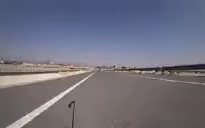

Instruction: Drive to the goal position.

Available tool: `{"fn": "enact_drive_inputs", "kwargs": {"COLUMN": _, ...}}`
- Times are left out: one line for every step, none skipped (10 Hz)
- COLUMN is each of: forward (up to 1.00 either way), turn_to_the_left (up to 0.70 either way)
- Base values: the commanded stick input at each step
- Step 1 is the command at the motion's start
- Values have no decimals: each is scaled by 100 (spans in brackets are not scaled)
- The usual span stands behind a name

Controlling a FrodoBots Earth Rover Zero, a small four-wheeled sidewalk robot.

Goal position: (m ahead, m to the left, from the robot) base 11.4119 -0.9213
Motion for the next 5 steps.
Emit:
{"fn": "enact_drive_inputs", "kwargs": {"forward": 100, "turn_to_the_left": 0}}
{"fn": "enact_drive_inputs", "kwargs": {"forward": 100, "turn_to_the_left": 0}}
{"fn": "enact_drive_inputs", "kwargs": {"forward": 100, "turn_to_the_left": 0}}
{"fn": "enact_drive_inputs", "kwargs": {"forward": 100, "turn_to_the_left": 0}}
{"fn": "enact_drive_inputs", "kwargs": {"forward": 100, "turn_to_the_left": 0}}
